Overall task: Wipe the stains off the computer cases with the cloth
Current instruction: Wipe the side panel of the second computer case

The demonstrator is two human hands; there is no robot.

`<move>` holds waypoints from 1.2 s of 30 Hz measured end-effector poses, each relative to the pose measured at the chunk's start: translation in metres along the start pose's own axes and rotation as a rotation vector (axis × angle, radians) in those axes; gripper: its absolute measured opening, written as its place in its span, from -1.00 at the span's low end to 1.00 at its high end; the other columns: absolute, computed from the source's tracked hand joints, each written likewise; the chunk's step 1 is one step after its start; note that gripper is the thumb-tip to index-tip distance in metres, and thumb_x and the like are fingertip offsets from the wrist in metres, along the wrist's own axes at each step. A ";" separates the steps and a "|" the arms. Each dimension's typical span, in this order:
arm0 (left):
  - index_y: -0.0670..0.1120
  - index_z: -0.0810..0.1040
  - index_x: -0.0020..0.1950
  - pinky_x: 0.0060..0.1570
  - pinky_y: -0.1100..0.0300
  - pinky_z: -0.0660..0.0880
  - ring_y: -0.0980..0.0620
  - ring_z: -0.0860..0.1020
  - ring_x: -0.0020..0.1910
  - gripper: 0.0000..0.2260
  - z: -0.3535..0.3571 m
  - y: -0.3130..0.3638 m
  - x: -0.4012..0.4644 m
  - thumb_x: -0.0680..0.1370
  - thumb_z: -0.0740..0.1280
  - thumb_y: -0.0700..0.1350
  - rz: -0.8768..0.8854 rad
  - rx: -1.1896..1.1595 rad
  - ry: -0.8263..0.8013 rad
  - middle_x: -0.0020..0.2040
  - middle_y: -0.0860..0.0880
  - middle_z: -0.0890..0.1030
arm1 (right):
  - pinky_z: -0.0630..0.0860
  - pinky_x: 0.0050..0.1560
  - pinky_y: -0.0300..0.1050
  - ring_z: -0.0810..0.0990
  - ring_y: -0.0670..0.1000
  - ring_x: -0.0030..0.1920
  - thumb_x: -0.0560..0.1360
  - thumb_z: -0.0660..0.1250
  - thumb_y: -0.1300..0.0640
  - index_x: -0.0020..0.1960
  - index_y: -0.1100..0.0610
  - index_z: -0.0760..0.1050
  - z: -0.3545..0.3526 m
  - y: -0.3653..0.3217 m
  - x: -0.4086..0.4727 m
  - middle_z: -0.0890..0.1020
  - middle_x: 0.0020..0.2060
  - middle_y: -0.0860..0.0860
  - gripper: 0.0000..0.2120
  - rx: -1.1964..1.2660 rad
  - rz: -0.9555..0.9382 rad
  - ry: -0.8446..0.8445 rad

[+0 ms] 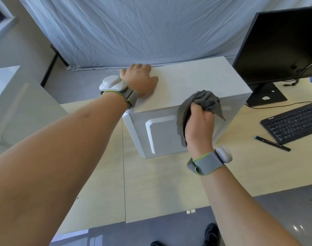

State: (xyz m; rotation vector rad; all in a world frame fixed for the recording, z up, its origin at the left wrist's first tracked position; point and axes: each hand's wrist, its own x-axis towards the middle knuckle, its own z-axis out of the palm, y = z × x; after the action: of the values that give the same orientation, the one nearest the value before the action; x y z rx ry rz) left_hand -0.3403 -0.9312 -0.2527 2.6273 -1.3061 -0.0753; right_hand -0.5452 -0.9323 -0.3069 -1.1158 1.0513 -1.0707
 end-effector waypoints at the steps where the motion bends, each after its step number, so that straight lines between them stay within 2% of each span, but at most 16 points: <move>1: -0.02 0.47 0.28 0.36 -0.14 0.23 -0.13 0.39 0.37 -0.55 0.002 -0.001 0.004 0.51 0.15 0.19 -0.037 -0.016 -0.006 0.31 -0.09 0.51 | 0.43 -0.17 -0.08 0.43 -0.03 -0.24 0.49 0.26 0.07 -0.15 0.10 0.40 0.006 -0.004 0.003 0.48 -0.27 -0.01 -0.89 -0.010 0.000 -0.026; 3: -0.07 0.45 0.31 0.35 -0.13 0.27 -0.18 0.41 0.36 -0.47 0.002 -0.005 0.007 0.50 0.18 0.26 -0.074 -0.024 -0.010 0.33 -0.13 0.51 | 0.49 -0.10 0.02 0.50 0.04 -0.21 0.51 0.28 0.00 -0.21 0.16 0.38 0.013 -0.001 0.006 0.49 -0.26 0.04 -0.75 -0.094 -0.014 -0.057; 6: -0.10 0.44 0.36 0.26 -0.07 0.33 -0.19 0.43 0.34 -0.38 -0.004 -0.011 0.008 0.52 0.20 0.33 -0.078 0.016 -0.045 0.35 -0.13 0.51 | 0.53 0.07 0.08 0.59 0.16 -0.03 0.61 0.24 -0.04 -0.26 0.04 0.44 0.013 -0.001 0.006 0.57 -0.21 0.04 -0.69 -0.239 -0.008 -0.067; 9: -0.09 0.47 0.29 0.25 -0.07 0.35 -0.19 0.46 0.30 -0.40 -0.006 -0.012 0.005 0.50 0.20 0.36 -0.075 0.057 -0.031 0.29 -0.14 0.55 | 0.49 -0.03 0.01 0.55 0.14 -0.12 0.65 0.21 -0.03 -0.29 0.10 0.43 0.010 -0.004 0.014 0.55 -0.26 0.07 -0.63 -0.336 0.001 -0.098; 11: -0.10 0.47 0.29 0.27 -0.09 0.34 -0.20 0.45 0.29 -0.38 -0.007 -0.013 -0.002 0.50 0.19 0.38 -0.119 0.098 -0.004 0.28 -0.15 0.55 | 0.47 -0.04 -0.01 0.55 0.15 -0.13 0.64 0.21 -0.05 -0.27 0.11 0.42 0.008 -0.010 0.025 0.56 -0.23 0.10 -0.63 -0.376 0.018 -0.120; 15: -0.10 0.47 0.28 0.31 -0.08 0.33 -0.18 0.46 0.27 -0.32 -0.009 -0.008 -0.021 0.48 0.17 0.45 -0.312 0.194 0.025 0.24 -0.13 0.54 | 0.41 -0.08 -0.05 0.51 0.11 -0.16 0.60 0.23 -0.01 -0.24 0.08 0.43 0.013 -0.023 0.061 0.52 -0.26 0.04 -0.72 -0.381 0.070 -0.179; 17: -0.08 0.49 0.19 0.30 -0.06 0.37 -0.17 0.50 0.20 -0.35 -0.010 -0.007 -0.031 0.47 0.18 0.47 -0.399 0.215 0.033 0.17 -0.12 0.57 | 0.40 -0.09 -0.06 0.49 0.09 -0.16 0.60 0.23 0.04 -0.22 0.06 0.42 0.019 -0.030 0.079 0.51 -0.26 0.02 -0.77 -0.383 0.085 -0.238; 20: -0.10 0.52 -0.01 0.05 0.04 0.53 -0.13 0.59 -0.08 -0.37 -0.015 -0.010 -0.042 0.46 0.13 0.47 -0.368 0.206 -0.011 -0.07 -0.07 0.61 | 0.38 -0.05 -0.10 0.46 0.06 -0.15 0.63 0.20 0.08 -0.14 0.04 0.40 0.028 -0.037 0.100 0.47 -0.22 -0.02 -0.83 -0.406 0.068 -0.324; 23: -0.06 0.53 -0.19 -0.30 0.17 0.43 -0.04 0.56 -0.32 -0.44 -0.021 -0.007 -0.050 0.48 0.13 0.44 -0.339 0.139 -0.034 -0.27 -0.02 0.59 | 0.37 -0.03 -0.12 0.46 0.00 -0.16 0.65 0.19 0.03 0.06 0.09 0.43 0.032 -0.040 0.121 0.49 -0.16 -0.03 -0.87 -0.442 0.070 -0.391; 27: -0.05 0.47 -0.25 -0.30 0.17 0.40 -0.01 0.48 -0.37 -0.46 -0.011 0.017 -0.066 0.49 0.13 0.43 -0.415 0.144 0.025 -0.30 -0.01 0.55 | 0.39 -0.07 -0.17 0.52 0.04 -0.07 0.63 0.19 0.06 0.06 0.10 0.48 0.032 -0.050 0.147 0.55 -0.07 0.03 -0.86 -0.487 -0.009 -0.473; 29: -0.05 0.43 -0.24 -0.27 0.15 0.41 -0.01 0.46 -0.36 -0.46 -0.002 0.031 -0.074 0.51 0.13 0.43 -0.439 0.102 0.042 -0.30 -0.02 0.52 | 0.36 0.03 -0.19 0.54 0.01 -0.01 0.65 0.17 0.03 0.14 0.06 0.48 0.030 -0.057 0.160 0.55 -0.04 -0.02 -0.83 -0.513 -0.022 -0.553; 31: -0.06 0.41 -0.21 -0.28 0.13 0.40 -0.03 0.45 -0.36 -0.46 0.009 0.044 -0.082 0.51 0.15 0.43 -0.470 0.022 0.076 -0.30 -0.02 0.51 | 0.37 0.22 -0.18 0.54 0.03 0.10 0.67 0.17 -0.04 0.27 0.06 0.48 0.021 -0.059 0.174 0.55 0.06 0.00 -0.73 -0.566 -0.014 -0.636; 33: -0.06 0.43 -0.12 -0.28 0.10 0.38 -0.05 0.43 -0.36 -0.44 0.016 0.046 -0.086 0.47 0.15 0.46 -0.516 -0.032 0.157 -0.30 -0.02 0.50 | 0.41 0.40 0.04 0.56 0.15 0.22 0.64 0.20 -0.09 0.18 0.10 0.54 0.014 -0.051 0.181 0.60 0.12 0.09 -0.69 -0.517 0.042 -0.690; 34: -0.06 0.44 -0.09 -0.28 0.10 0.37 -0.05 0.42 -0.37 -0.43 0.018 0.048 -0.088 0.45 0.14 0.47 -0.543 -0.044 0.189 -0.30 -0.02 0.50 | 0.43 0.40 0.09 0.58 0.17 0.21 0.63 0.21 -0.09 0.09 0.10 0.56 0.007 -0.046 0.181 0.63 0.09 0.10 -0.72 -0.471 0.081 -0.681; 36: -0.05 0.45 -0.09 -0.29 0.10 0.35 -0.04 0.41 -0.38 -0.43 0.018 0.051 -0.088 0.43 0.15 0.47 -0.584 -0.058 0.219 -0.31 -0.03 0.51 | 0.47 0.26 0.04 0.59 0.13 0.12 0.65 0.22 -0.06 0.00 0.08 0.56 -0.009 -0.036 0.164 0.65 -0.03 0.08 -0.76 -0.327 0.171 -0.639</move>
State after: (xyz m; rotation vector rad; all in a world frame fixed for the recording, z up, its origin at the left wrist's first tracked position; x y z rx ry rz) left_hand -0.4359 -0.8942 -0.2633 2.7775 -0.4375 0.0834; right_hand -0.5308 -1.0988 -0.2881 -1.4700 0.7931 -0.3577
